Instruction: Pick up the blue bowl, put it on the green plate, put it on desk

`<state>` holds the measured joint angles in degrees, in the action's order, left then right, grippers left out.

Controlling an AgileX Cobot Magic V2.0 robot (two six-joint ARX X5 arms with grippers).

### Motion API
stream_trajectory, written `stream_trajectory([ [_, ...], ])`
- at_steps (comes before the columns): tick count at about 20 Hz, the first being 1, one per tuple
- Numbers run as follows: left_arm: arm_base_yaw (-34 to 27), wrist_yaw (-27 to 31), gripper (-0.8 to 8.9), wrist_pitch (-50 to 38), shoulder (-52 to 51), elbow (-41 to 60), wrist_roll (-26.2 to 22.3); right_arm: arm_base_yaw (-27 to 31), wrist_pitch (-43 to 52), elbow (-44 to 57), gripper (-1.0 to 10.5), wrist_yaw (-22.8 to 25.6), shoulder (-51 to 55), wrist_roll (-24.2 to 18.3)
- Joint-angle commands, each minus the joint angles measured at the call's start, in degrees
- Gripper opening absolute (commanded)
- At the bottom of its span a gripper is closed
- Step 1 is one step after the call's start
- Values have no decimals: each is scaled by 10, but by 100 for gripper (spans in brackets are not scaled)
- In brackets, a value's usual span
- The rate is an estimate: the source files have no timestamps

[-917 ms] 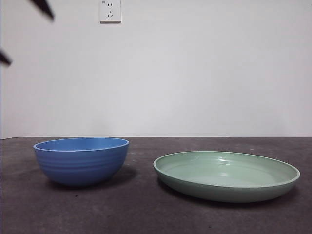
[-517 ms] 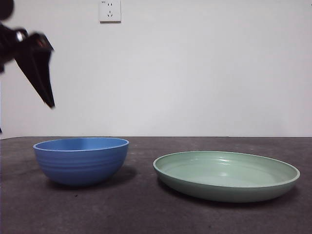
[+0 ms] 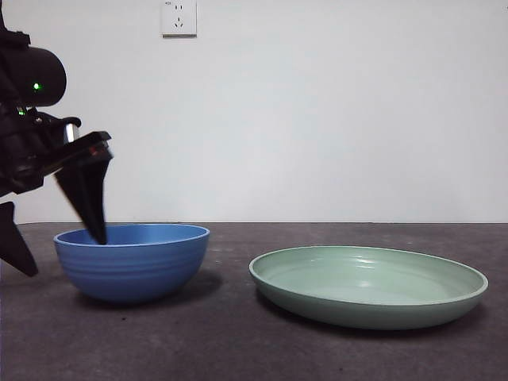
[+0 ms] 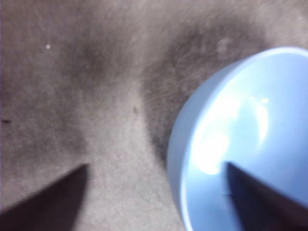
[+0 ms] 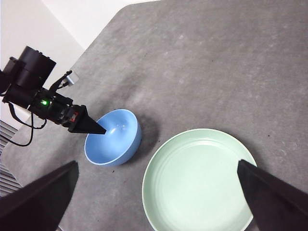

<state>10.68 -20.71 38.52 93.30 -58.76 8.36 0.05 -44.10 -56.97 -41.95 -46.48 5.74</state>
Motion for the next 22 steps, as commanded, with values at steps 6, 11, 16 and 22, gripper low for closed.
stream_trajectory([
  [6,2,4,15,-6,14,-14,-2,0,6,-10,600,3,-2,-7],
  [11,5,4,15,57,14,-79,-2,0,-20,-14,600,4,2,-9],
  [16,62,62,15,142,14,-202,-1,1,-108,-53,600,40,19,-38],
  [22,201,92,15,157,26,-290,18,1,-163,-68,600,49,58,-50],
])
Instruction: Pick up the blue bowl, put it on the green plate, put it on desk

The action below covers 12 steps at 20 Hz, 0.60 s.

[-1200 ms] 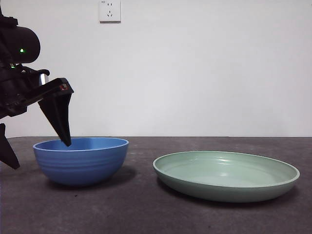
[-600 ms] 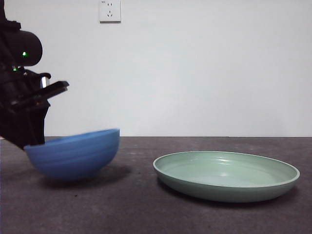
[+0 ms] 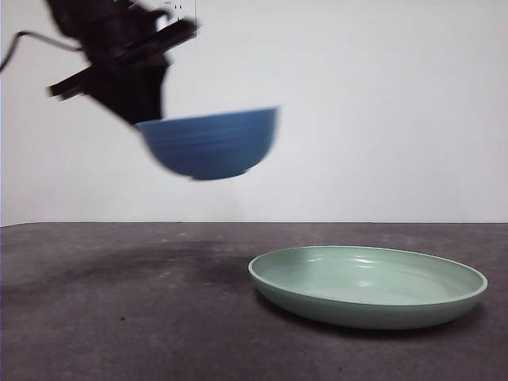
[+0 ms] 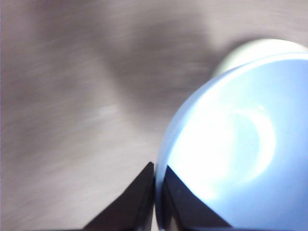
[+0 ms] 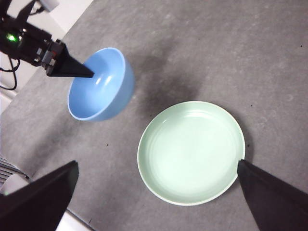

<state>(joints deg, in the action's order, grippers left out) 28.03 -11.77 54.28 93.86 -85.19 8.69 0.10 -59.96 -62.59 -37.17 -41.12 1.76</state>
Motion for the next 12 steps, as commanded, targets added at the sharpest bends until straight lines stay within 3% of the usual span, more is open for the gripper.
stream_trajectory([
  [1,53,3,15,-2,31,-36,15,0,-13,-12,600,2,10,-10],
  [7,162,34,15,-18,141,-88,15,0,-85,-12,600,2,41,-21],
  [12,189,63,15,-48,237,-136,18,0,-132,-12,600,49,63,-37],
])
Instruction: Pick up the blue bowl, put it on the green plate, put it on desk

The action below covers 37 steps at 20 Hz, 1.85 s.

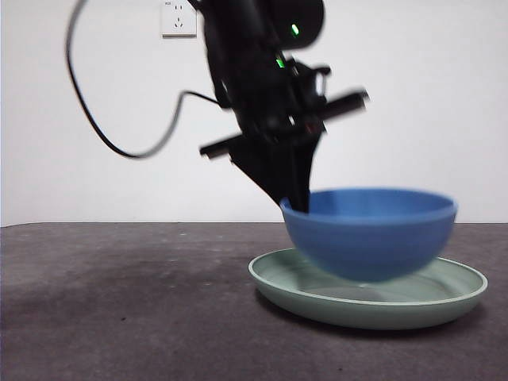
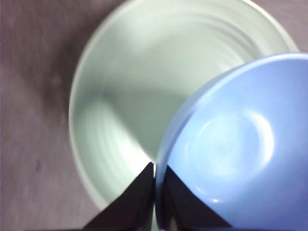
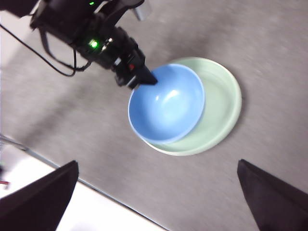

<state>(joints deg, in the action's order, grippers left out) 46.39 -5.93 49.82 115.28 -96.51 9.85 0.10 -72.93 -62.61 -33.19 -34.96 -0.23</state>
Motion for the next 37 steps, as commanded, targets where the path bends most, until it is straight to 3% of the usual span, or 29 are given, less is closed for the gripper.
stream_trajectory([
  [1,5,4,15,-2,33,-28,9,0,-5,-11,600,14,4,-22],
  [7,-4,5,15,-45,54,-34,34,0,-7,-11,600,17,7,-22],
  [15,-4,5,16,-29,54,-35,31,0,-4,-11,600,17,7,-22],
  [17,-3,4,66,-25,54,-35,31,0,-3,-11,600,17,7,-22],
  [21,-4,5,441,-17,54,-55,33,0,-3,-11,600,17,7,-22],
  [23,-4,4,532,16,54,-90,31,0,-4,-11,600,17,7,-22],
  [27,-4,4,541,183,45,-195,-38,0,-5,-11,600,17,7,-19],
  [37,-25,5,563,273,-192,-209,-50,0,-4,-11,600,17,7,-19],
])
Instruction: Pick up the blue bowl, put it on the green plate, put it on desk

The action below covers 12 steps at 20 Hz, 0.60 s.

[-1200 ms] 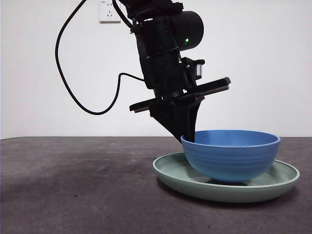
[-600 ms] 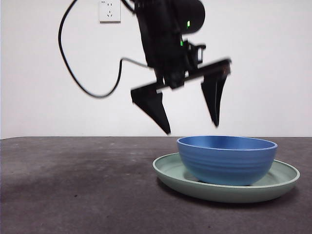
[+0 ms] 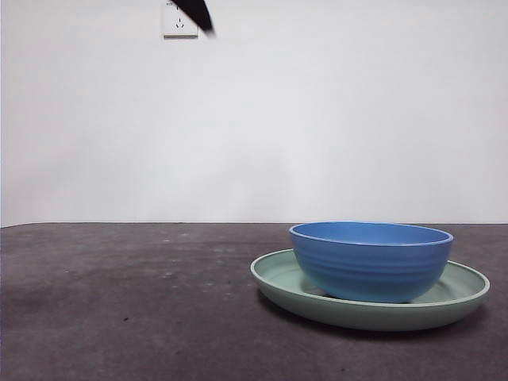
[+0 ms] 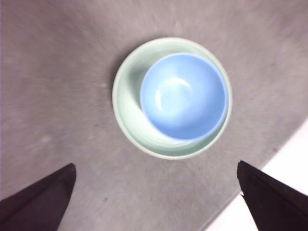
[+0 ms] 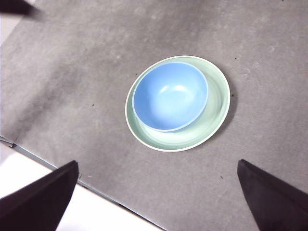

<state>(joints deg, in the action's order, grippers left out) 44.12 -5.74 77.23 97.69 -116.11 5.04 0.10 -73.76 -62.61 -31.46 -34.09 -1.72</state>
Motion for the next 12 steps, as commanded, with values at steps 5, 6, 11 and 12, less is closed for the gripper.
stream_trajectory([
  [5,-20,3,563,-39,-192,94,7,0,5,-11,600,0,-2,-5],
  [6,-24,3,563,-63,-233,136,7,0,5,-11,600,0,-2,-5],
  [11,-42,5,563,-172,-443,359,21,0,-1,-11,600,0,-2,1],
  [12,-42,5,563,-181,-473,394,21,0,-1,-11,600,0,-2,5],
])
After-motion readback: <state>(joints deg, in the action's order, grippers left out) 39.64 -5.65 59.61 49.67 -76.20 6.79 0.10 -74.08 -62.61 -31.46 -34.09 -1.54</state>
